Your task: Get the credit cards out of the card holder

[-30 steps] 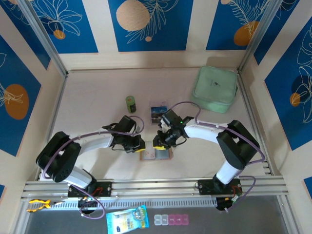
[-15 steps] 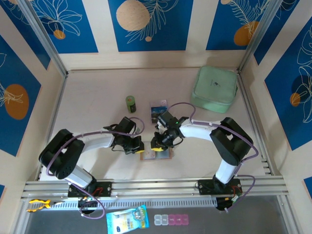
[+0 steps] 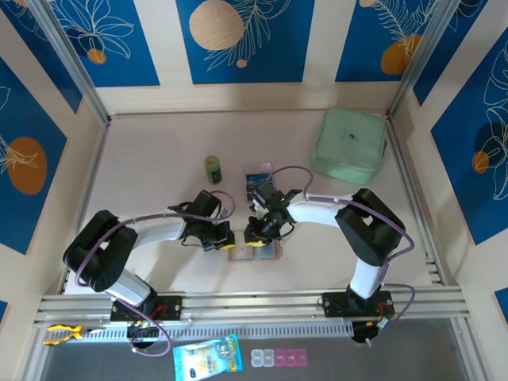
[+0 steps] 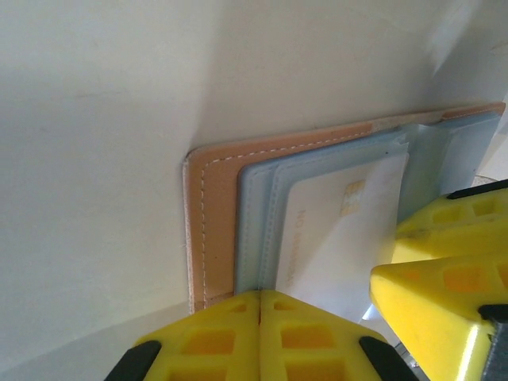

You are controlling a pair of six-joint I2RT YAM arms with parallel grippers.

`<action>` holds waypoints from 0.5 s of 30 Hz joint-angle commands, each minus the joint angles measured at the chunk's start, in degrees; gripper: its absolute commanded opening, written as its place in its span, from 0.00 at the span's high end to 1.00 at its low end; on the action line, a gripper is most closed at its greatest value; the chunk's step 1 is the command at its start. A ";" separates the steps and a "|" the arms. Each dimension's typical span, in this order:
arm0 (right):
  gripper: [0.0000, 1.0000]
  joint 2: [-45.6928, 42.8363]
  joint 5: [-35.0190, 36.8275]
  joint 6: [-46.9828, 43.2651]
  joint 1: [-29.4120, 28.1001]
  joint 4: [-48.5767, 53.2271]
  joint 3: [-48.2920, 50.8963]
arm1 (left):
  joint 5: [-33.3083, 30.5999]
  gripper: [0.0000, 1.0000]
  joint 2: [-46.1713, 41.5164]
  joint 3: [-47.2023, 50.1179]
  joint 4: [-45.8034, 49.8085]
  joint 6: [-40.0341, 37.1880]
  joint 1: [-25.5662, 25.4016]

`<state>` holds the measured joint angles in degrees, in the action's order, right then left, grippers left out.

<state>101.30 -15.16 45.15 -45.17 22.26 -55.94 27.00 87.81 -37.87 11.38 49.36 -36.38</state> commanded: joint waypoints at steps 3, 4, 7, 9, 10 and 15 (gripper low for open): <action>0.76 1.45 -0.37 -1.51 -0.82 1.52 -1.54 | -1.18 0.92 -0.27 0.60 2.97 -0.85 0.80; 0.76 1.47 -0.80 -1.55 -0.84 1.11 -1.45 | -1.19 0.92 -0.27 0.68 2.93 -0.85 0.77; 0.79 1.45 -2.59 -1.30 -0.88 -0.38 -1.27 | -1.08 0.92 -0.18 0.78 2.90 -0.85 0.79; 0.81 1.56 -4.22 -0.87 -0.83 -1.90 -0.95 | -1.04 0.92 -0.18 0.95 2.81 -0.81 0.84; 0.81 1.67 -4.98 -0.61 -0.82 -2.59 -0.84 | -1.05 0.92 -0.14 0.95 2.86 -0.85 0.80; 0.81 2.43 -5.82 -0.11 -0.76 -2.97 -0.57 | -1.08 0.92 -0.45 1.13 2.86 -0.72 0.79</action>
<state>102.67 -18.52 44.62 -45.43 19.77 -56.25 27.00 87.83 -37.87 11.44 49.36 -36.25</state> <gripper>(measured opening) 0.187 0.082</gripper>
